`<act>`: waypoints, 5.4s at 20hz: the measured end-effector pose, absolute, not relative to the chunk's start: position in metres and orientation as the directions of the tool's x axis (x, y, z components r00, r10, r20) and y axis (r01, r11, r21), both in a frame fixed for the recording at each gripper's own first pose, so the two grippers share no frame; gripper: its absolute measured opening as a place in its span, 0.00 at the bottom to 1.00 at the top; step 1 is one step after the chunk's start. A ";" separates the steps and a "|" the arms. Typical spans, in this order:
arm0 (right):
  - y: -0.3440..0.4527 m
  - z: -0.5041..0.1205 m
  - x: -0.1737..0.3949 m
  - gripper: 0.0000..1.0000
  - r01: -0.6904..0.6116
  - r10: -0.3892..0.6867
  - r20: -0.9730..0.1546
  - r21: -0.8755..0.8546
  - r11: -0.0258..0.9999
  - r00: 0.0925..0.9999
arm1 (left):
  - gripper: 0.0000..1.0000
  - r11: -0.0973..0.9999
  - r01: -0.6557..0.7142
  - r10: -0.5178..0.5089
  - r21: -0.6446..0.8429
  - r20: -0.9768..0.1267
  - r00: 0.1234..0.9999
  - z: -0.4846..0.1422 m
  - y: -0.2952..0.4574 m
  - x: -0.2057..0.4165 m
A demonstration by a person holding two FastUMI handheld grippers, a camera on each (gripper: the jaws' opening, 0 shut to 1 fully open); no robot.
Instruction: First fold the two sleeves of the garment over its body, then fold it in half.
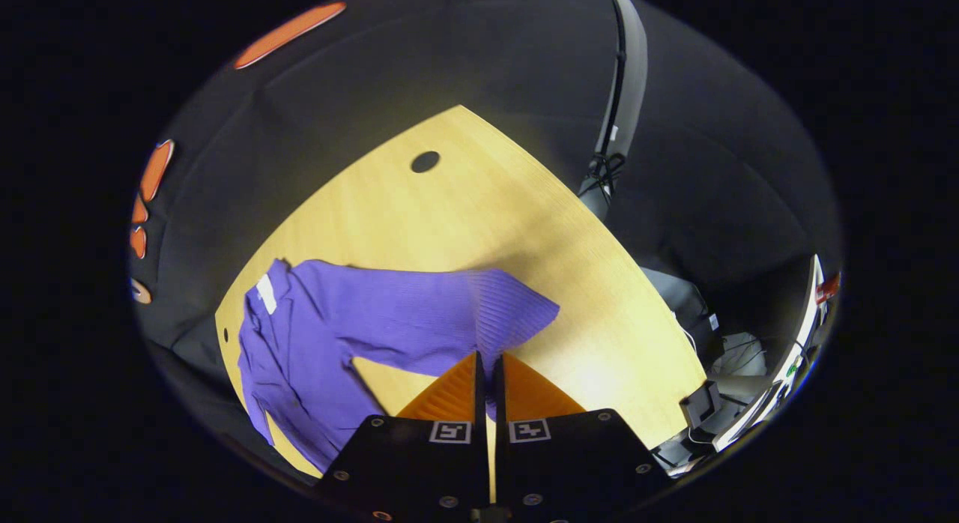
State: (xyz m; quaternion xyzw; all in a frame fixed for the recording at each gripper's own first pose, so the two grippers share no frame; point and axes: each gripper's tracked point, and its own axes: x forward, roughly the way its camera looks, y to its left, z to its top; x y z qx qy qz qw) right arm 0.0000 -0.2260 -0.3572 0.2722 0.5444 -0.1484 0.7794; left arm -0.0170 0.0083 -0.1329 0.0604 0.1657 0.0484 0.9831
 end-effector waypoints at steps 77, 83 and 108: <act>0.007 -0.020 0.002 0.95 0.098 -0.077 -0.227 0.084 0.992 0.971 | 0.97 0.850 -0.526 -0.030 -0.037 -0.999 0.021 -0.480 0.405 -0.082; -0.002 -0.016 0.000 0.95 0.102 -0.077 -0.224 0.100 0.990 0.972 | 0.92 0.852 -0.522 0.011 0.031 -0.999 -0.043 -0.489 0.412 -0.083; -0.072 -0.034 0.014 1.00 0.046 -0.001 -0.203 0.216 0.975 0.979 | 0.04 0.972 -0.184 -0.089 -0.148 -0.952 0.294 -0.308 0.245 0.033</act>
